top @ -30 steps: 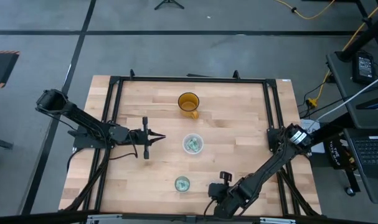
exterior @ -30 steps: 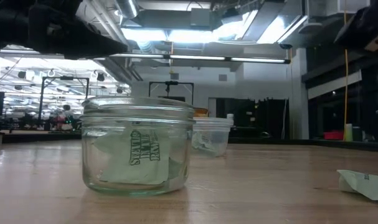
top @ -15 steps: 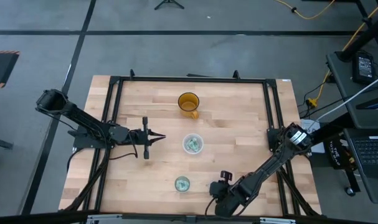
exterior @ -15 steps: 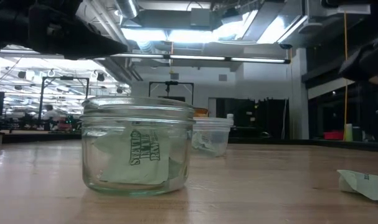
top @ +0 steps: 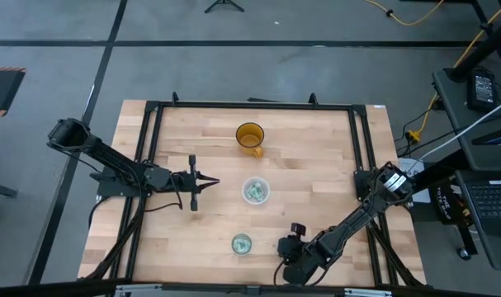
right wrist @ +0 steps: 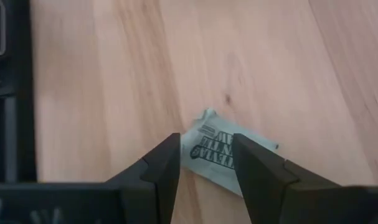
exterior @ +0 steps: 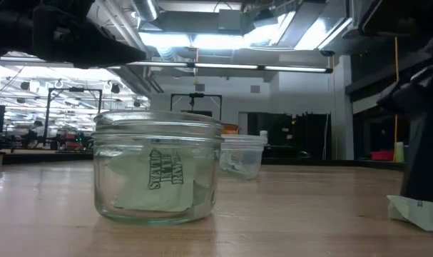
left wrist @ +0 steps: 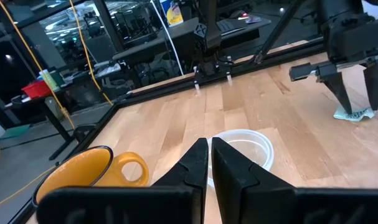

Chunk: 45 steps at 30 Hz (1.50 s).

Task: Pick and place Stevia / Truvia into bins
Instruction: Put the stevia packet into the transparent glass container

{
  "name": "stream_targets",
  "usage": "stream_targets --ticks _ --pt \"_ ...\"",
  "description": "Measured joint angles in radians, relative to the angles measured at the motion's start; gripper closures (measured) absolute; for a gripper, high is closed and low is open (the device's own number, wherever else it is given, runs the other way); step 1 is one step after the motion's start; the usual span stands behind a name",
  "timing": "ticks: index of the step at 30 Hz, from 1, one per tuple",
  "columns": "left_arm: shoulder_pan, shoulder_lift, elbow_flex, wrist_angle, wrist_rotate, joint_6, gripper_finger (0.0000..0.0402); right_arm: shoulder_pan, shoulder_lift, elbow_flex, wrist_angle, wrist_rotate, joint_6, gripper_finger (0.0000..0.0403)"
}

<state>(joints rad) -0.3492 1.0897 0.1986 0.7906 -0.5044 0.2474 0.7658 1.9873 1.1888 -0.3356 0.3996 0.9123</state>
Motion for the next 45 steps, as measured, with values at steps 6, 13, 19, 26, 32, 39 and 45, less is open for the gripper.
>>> stream_targets --ticks 6,13,19,26,32,39,45 --pt "0.000 0.000 0.000 -0.001 0.000 0.000 0.0384 0.000 0.011 -0.037 0.064 0.017 -0.002 0.0254" --pt "0.000 0.000 0.000 -0.002 0.000 0.001 0.0384 0.000 0.029 -0.045 0.061 0.026 -0.010 0.0291" --pt "0.000 0.000 0.000 -0.003 0.000 0.001 0.0384 -0.001 0.030 -0.046 0.060 0.019 -0.031 0.0370" --pt "0.000 0.000 0.000 -0.003 0.000 0.001 0.0384 -0.005 0.031 -0.046 0.060 -0.001 0.003 0.0400" --pt "0.000 0.000 0.000 -0.003 0.000 0.001 0.0384 -0.005 0.011 -0.048 0.064 -0.014 -0.001 0.0401" --pt "0.000 0.000 0.000 -0.005 0.000 0.001 0.0384 -0.019 -0.083 -0.053 0.033 -0.043 -0.050 0.0403" --pt "0.000 0.000 0.000 -0.005 0.000 -0.001 0.0384 -0.046 -0.140 -0.053 0.013 -0.016 -0.135 0.0403"
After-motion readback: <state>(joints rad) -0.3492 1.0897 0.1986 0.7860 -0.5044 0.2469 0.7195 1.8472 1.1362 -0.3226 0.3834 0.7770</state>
